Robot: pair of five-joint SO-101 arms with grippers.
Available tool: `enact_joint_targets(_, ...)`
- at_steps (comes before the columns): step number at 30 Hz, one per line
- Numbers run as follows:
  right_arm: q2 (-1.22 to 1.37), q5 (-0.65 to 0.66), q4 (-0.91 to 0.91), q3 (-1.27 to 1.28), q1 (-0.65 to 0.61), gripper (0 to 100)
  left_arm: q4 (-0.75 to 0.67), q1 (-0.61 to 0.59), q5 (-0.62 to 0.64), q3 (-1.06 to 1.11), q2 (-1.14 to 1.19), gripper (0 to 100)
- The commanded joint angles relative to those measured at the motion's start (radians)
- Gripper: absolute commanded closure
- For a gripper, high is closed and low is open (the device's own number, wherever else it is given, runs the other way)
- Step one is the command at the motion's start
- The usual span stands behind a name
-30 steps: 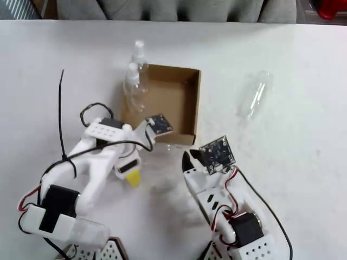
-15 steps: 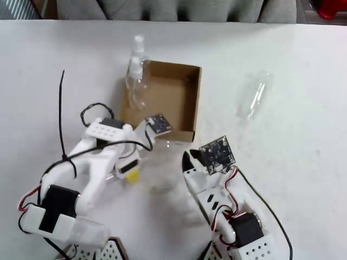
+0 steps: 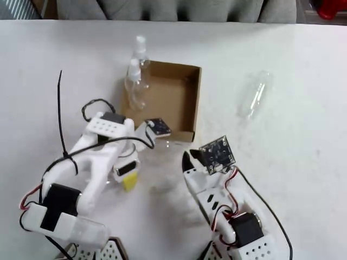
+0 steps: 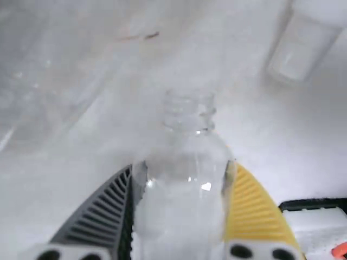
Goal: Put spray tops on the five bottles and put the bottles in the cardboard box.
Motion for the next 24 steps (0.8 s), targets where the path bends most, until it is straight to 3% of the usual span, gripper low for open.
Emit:
enact_joint_targets(1, -0.007, 0.014, -0.031, -0.003, 0.005, 97.4, 0.081, 0.016, 0.012, -0.084, -0.024, 98)
enact_joint_targets(5, -0.007, 0.055, -0.070, 0.020, 0.005, 97.8, 0.098, 0.016, 0.017, -0.098, -0.025, 98)
enact_joint_targets(8, -0.004, 0.117, -0.070, 0.021, 0.005, 97.8, 0.091, 0.016, 0.078, -0.091, -0.079, 98)
enact_joint_targets(16, -0.001, 0.126, -0.068, 0.021, 0.001, 97.9, 0.084, 0.007, 0.213, -0.092, -0.246, 98)
enact_joint_targets(20, -0.001, 0.127, -0.048, 0.003, 0.007, 98.0, 0.029, 0.002, 0.295, -0.083, -0.248, 98)
enact_joint_targets(24, 0.002, 0.221, 0.099, -0.104, 0.005, 98.2, -0.077, -0.016, 0.324, -0.028, -0.255, 98)
